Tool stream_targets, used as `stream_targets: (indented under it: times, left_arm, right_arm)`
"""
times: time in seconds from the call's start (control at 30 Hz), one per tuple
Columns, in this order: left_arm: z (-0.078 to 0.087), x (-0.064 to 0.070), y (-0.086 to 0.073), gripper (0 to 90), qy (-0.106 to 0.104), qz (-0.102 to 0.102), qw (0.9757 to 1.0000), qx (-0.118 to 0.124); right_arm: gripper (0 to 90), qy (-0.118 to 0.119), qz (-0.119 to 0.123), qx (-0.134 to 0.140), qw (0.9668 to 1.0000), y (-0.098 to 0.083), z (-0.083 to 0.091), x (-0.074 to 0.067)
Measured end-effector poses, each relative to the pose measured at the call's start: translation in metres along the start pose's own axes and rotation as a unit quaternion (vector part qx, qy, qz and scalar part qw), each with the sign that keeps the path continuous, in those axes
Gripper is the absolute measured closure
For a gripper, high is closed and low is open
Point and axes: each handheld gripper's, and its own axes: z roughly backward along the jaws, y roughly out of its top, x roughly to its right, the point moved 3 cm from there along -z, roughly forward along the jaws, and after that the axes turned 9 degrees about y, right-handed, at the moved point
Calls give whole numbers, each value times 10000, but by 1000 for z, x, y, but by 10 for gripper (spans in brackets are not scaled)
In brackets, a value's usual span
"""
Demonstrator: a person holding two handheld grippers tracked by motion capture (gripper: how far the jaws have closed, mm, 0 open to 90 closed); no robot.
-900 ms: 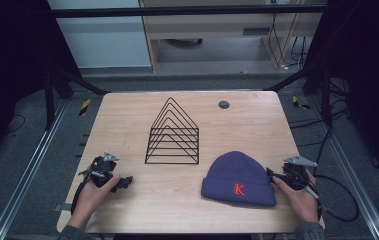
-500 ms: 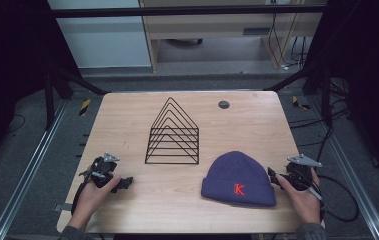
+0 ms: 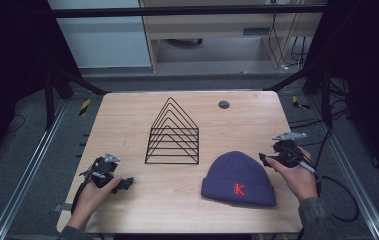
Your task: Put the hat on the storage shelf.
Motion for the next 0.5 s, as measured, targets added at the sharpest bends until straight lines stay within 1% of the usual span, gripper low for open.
stream_targets:
  times: [0.03, 0.13, 0.2, 0.27, 0.3, 0.37, 0.43, 0.5]
  left_arm:
    - [0, 0, 0, 0, 0, 18, 10000, 13]
    - [0, 0, 0, 0, -1, 18, 10000, 14]
    - [0, 0, 0, 0, -7, -8, 10000, 0]
    - [0, 1, 0, 0, -30, 0, 10000, -1]
    - [0, 1, 0, 0, -27, 2, 10000, 3]
    - [-1, 2, 1, 0, -36, 22, 10000, 11]
    - [-1, 2, 1, 0, -40, 5, 10000, 21]
    - [-1, 2, 1, 0, -36, 7, 10000, 24]
  right_arm:
    - [301, 106, 97, -98, 9998, 7, -4, -4]
    - [294, 213, 343, -280, 9988, 21, -14, -11]
    - [310, 323, 360, -409, 9980, 26, -21, -14]
    - [318, 460, 323, -533, 9970, 30, -28, -16]
    - [346, 501, 331, -559, 9966, 31, -30, -17]
    - [417, 698, 315, -528, 9957, 35, -35, -19]
    - [453, 749, 402, -621, 9944, 36, -41, -22]
    - [478, 811, 395, -682, 9936, 36, -46, -23]
